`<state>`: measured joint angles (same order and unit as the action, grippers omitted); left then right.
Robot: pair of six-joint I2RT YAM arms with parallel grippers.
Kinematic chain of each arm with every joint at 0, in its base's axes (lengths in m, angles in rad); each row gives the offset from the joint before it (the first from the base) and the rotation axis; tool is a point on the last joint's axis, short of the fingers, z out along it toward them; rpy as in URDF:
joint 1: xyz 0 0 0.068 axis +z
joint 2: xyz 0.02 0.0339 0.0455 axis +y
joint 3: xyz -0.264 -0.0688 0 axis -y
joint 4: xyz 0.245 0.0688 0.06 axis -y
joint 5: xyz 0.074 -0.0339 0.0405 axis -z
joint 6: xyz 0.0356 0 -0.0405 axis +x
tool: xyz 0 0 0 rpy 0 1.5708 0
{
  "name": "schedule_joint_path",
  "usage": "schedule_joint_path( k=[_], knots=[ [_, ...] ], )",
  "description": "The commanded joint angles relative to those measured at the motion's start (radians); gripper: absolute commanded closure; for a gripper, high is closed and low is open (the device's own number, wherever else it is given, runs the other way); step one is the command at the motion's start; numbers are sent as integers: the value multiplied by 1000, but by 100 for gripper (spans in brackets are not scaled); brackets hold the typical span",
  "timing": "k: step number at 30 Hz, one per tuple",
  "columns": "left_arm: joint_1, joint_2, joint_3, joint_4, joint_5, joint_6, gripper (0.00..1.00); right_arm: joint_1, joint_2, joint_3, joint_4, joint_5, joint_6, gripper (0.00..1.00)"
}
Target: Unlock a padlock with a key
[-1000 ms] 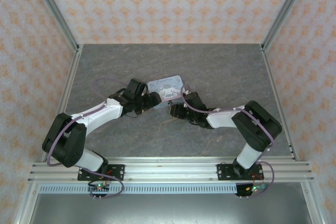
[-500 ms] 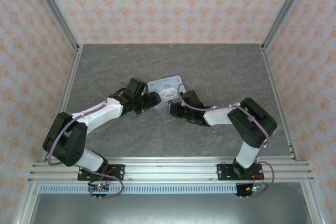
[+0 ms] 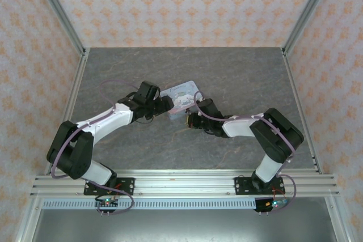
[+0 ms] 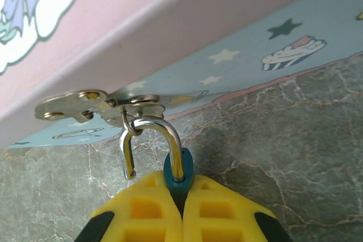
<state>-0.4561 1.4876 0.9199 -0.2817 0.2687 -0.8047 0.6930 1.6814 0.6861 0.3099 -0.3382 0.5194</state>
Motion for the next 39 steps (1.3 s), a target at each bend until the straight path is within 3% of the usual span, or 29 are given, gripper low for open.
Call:
schedule_joint_path(
  k=[1,7,14,29,39],
  knots=[
    [-10,24,49,-65,-97,51,19,-10,-23,-17,-9,20,6,100],
    [-73,56,115,-153,-253,110,19,-21,-17,-42,41,9,47,100],
    [-116,112,146,-172,-335,130,19,-28,-14,-76,108,3,109,100],
    [-182,186,113,-140,-358,101,19,-28,3,-119,278,-1,293,100],
    [-184,204,87,-128,-348,99,21,-65,1,-113,283,20,310,100]
  ],
)
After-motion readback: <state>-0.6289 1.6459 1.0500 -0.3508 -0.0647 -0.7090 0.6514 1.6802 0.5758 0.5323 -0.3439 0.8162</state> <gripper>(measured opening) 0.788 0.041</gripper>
